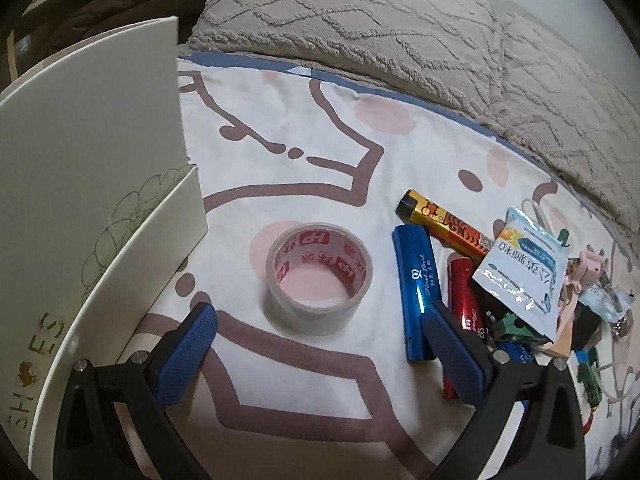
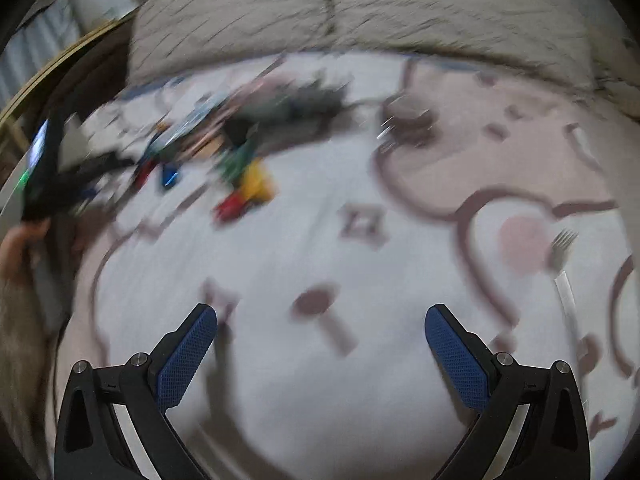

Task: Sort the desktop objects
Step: 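Move the left tool to the clear tape roll while the right approaches the wrapped brown tape, then close the left tool on the clear tape roll while the right grips the wrapped brown tape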

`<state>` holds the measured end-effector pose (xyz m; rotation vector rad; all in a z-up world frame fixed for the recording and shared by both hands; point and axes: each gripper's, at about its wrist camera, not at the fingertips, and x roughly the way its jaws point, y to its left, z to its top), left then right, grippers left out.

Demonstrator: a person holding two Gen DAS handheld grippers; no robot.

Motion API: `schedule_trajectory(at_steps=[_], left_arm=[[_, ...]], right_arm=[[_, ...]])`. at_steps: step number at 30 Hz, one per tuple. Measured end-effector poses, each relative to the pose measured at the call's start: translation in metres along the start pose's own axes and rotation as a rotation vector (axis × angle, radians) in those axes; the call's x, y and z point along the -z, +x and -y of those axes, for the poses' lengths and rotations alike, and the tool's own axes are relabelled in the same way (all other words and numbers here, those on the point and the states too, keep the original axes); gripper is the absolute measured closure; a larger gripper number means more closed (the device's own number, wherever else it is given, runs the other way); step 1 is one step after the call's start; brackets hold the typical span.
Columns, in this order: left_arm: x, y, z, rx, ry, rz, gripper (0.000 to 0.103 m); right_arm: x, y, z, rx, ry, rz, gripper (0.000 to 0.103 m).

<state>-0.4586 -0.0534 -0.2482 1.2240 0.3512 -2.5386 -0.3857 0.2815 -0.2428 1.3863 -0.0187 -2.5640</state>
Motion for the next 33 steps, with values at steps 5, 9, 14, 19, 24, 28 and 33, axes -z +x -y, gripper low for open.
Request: schedule_trajectory(at_steps=[5, 9, 14, 19, 24, 28, 33], left_arm=[[0.002, 0.001, -0.005, 0.031, -0.032, 0.004, 0.0], [0.004, -0.002, -0.002, 0.021, -0.023, 0.002, 0.0], [0.004, -0.005, -0.006, 0.026, -0.047, 0.005, 0.0], [0.003, -0.01, -0.01, 0.055, -0.08, 0.047, 0.002], [0.0, -0.006, -0.01, 0.05, -0.105, 0.063, 0.009], [0.0, -0.006, -0.013, 0.02, -0.131, 0.083, 0.024], [0.002, -0.006, -0.013, 0.015, -0.116, 0.09, 0.031]], right_arm=[[-0.03, 0.002, 0.016, 0.04, 0.036, 0.084, 0.0], [-0.05, 0.008, 0.022, 0.129, -0.008, 0.16, 0.0], [-0.078, 0.023, 0.032, 0.178, -0.083, 0.182, 0.0], [-0.096, 0.034, 0.045, 0.135, -0.172, 0.164, 0.0], [-0.107, 0.046, 0.056, 0.114, -0.191, 0.12, 0.0], [-0.111, 0.053, 0.062, 0.109, -0.187, 0.093, 0.013], [-0.113, 0.056, 0.059, 0.073, -0.216, 0.086, 0.02]])
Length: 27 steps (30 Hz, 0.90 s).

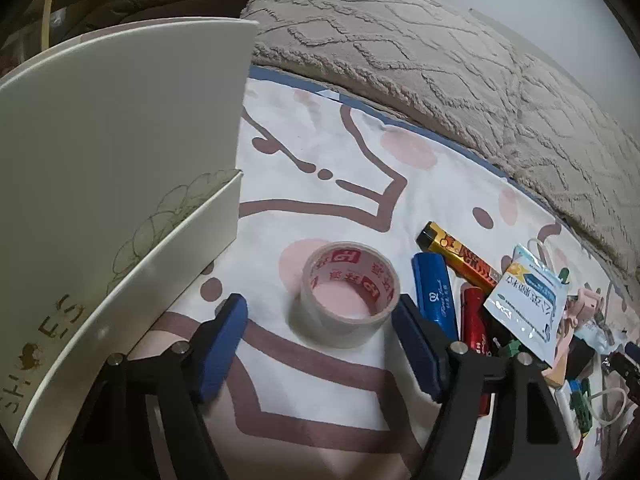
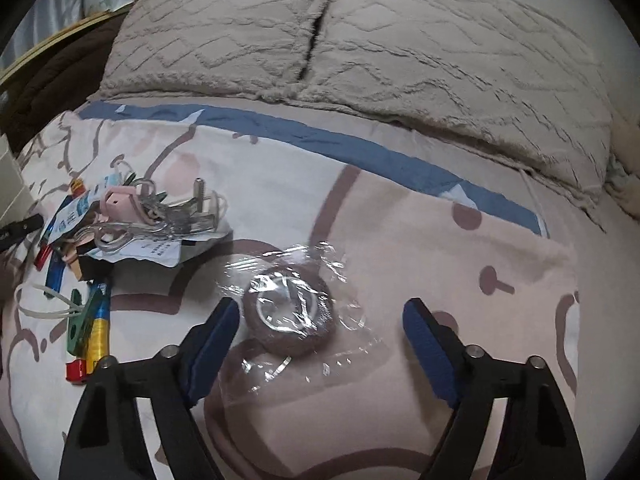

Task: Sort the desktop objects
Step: 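Close the left tool on the clear tape roll while the right grips the wrapped brown tape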

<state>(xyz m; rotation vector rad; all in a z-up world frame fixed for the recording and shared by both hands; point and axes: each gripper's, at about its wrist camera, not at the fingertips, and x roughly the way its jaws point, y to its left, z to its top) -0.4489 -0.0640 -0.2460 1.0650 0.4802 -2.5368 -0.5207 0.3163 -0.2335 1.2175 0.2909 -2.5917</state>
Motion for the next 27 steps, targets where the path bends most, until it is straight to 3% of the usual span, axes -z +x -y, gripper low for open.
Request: schedule_trajectory(at_steps=[5, 9, 14, 22, 27], left_arm=[[-0.001, 0.003, 0.007, 0.011, 0.043, -0.007, 0.044], [-0.002, 0.002, 0.005, 0.049, 0.038, -0.01, 0.06], [0.0, -0.006, 0.008, 0.124, 0.042, -0.028, 0.06], [0.029, -0.033, 0.025, 0.182, 0.13, -0.078, 0.06], [0.051, -0.063, 0.033, 0.239, 0.206, -0.119, 0.06]], right_arm=[[-0.006, 0.015, -0.011, -0.021, -0.047, -0.028, 0.02], [-0.007, 0.022, -0.013, -0.016, -0.027, -0.044, 0.035], [0.002, 0.012, -0.024, 0.003, -0.006, -0.055, 0.044], [0.034, -0.014, -0.04, -0.064, 0.053, -0.086, 0.045], [0.061, -0.05, -0.047, -0.109, 0.157, -0.076, 0.045]])
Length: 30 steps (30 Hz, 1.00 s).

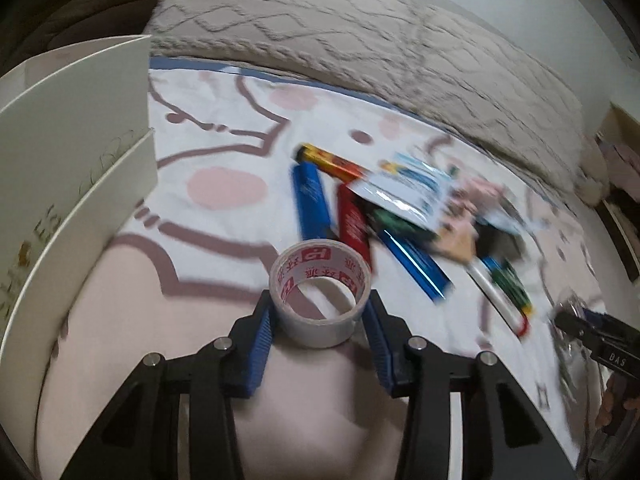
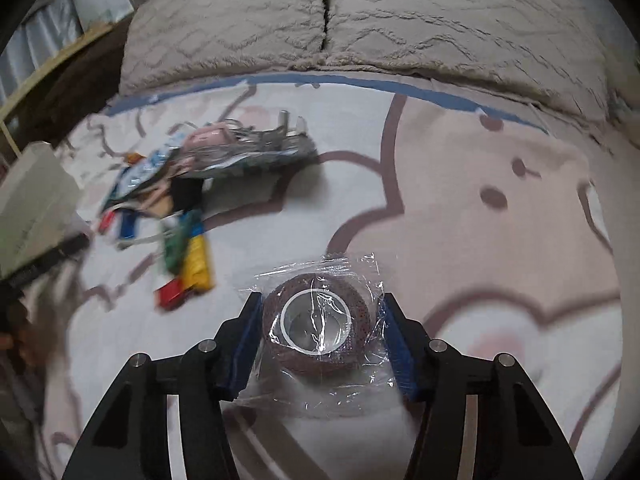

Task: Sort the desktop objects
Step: 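Close the left tool on the clear tape roll while the right grips the wrapped brown tape, then lift the clear tape roll with the left tool while the right lifts the brown tape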

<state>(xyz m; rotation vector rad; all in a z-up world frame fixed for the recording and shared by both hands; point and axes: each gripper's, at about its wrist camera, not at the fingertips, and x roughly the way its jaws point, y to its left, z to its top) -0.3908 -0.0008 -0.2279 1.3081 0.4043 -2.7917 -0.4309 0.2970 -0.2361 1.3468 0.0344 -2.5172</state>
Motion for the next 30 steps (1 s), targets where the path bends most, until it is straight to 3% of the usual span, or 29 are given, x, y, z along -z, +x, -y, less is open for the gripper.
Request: schedule_trajectory(at_steps=[12, 15, 21, 30], left_arm=[[0.068, -0.038, 0.069, 0.094, 0.249, -0.08, 0.06], [0.089, -0.045, 0.077, 0.075, 0.335, -0.081, 0.06], [0.108, -0.058, 0.067, 0.077, 0.349, -0.097, 0.06], [0.139, -0.085, 0.063, 0.113, 0.367, -0.114, 0.06]], right_arm=[[0.063, -0.044, -0.052, -0.12, 0.039, 0.001, 0.045], [0.078, -0.045, -0.069, -0.122, 0.032, -0.004, 0.045], [0.104, -0.049, -0.086, -0.061, 0.031, 0.002, 0.045], [0.14, -0.072, -0.097, -0.056, 0.079, -0.021, 0.045]])
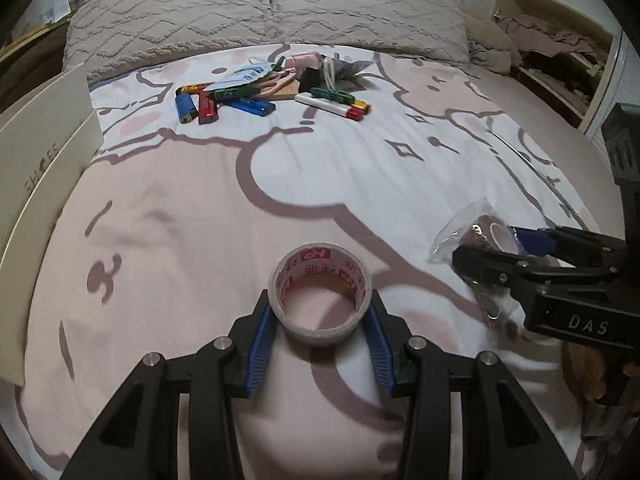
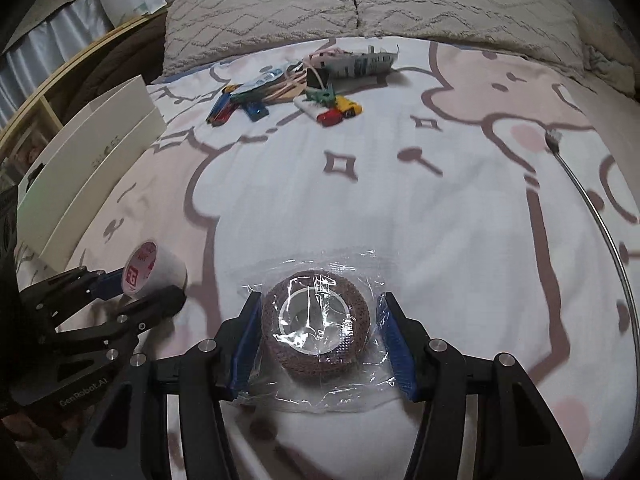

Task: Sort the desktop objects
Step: 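Lift the clear tape roll with the left tool while the right lifts the brown tape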

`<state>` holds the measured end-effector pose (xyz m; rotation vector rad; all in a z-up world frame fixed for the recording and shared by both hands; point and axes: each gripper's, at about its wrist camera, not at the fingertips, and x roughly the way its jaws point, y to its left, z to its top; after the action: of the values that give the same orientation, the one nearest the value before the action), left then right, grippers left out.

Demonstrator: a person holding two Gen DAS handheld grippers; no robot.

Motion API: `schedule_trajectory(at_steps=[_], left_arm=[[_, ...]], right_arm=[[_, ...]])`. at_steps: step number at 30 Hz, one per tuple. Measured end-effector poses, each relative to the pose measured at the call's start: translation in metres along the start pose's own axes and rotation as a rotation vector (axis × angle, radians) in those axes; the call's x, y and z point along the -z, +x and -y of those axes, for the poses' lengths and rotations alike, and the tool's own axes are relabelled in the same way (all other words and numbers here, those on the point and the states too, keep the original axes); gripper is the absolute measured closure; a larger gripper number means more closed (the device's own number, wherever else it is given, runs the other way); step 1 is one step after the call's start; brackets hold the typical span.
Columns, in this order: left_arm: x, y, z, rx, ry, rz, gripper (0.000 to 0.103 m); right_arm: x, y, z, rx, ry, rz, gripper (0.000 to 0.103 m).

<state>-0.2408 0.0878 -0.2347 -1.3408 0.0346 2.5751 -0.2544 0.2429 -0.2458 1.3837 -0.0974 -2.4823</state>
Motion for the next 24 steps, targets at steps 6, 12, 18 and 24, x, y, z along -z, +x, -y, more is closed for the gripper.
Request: schedule_trajectory(at_steps=[6, 12, 18, 24], left_arm=[[0.006, -0.007, -0.002, 0.013, -0.019, 0.022, 0.059], [0.007, -0.01, 0.0, 0.039, -0.05, 0.041, 0.044], [0.005, -0.01, -0.009, 0.08, -0.16, 0.028, 0.042], [0.003, -0.011, -0.011, 0.077, -0.218, 0.03, 0.043]], right_arm=[[0.016, -0.007, 0.005, -0.039, 0.068, 0.045, 0.045], [0.021, -0.007, 0.015, -0.105, 0.118, 0.082, 0.045], [0.023, -0.005, 0.01, -0.09, 0.101, 0.087, 0.043], [0.023, -0.004, 0.01, -0.085, 0.094, 0.089, 0.043]])
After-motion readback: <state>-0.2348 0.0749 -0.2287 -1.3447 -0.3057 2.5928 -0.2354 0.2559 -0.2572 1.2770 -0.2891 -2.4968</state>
